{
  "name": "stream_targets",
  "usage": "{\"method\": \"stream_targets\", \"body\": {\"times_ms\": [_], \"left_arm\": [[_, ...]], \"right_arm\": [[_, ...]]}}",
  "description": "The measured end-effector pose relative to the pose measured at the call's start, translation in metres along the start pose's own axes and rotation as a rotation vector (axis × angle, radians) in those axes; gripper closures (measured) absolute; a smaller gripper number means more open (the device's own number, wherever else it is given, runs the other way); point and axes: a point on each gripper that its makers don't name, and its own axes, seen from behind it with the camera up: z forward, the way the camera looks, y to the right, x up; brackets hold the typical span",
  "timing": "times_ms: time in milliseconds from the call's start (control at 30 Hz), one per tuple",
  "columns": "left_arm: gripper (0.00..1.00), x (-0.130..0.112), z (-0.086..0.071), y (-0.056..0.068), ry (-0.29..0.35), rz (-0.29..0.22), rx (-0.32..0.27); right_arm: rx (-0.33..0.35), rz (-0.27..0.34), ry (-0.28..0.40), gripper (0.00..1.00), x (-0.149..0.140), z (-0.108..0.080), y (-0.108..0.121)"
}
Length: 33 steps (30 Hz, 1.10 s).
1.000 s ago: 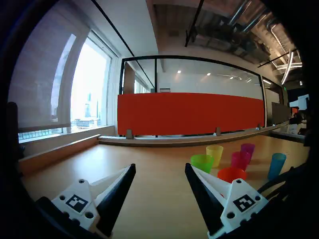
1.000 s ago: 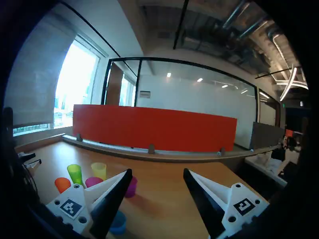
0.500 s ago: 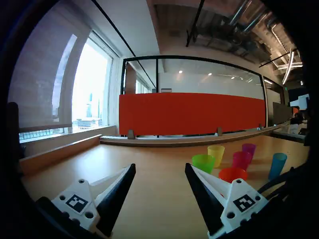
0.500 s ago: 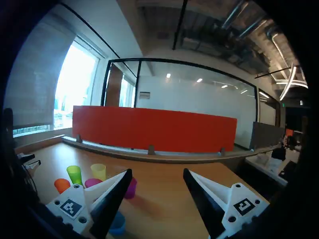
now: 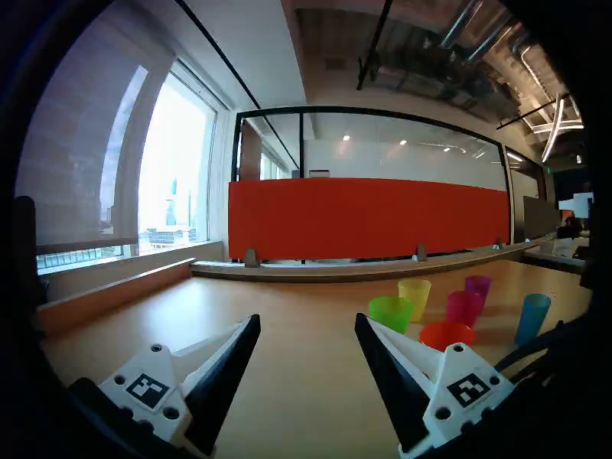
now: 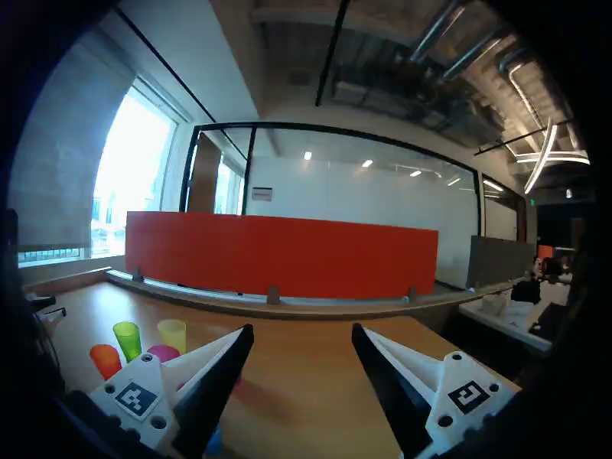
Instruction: Pour water
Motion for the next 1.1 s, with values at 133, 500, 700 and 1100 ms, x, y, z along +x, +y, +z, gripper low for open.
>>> {"method": "stream_targets", "body": {"times_ms": [133,500,700,1100], "left_arm": [[0.08,0.000,0.000,0.000,0.000,0.000,0.000],[0.08,0.000,0.001,0.000,0.000,0.000,0.000],[0.08,0.000,0.001,0.000,0.000,0.000,0.000],[0.08,-0.001,0.001,-0.001,0.000,0.000,0.000]], "right_arm": [[0.022,0.004,0.017,0.00,-0.012,0.002,-0.004],[0.030,0.048,0.031,0.01,-0.049,0.012,0.005],[0.033,0.054,0.026,0.01,-0.071,0.016,0.010],[0.030,0.050,-0.009,0.00,-0.102,0.016,0.015]]}}
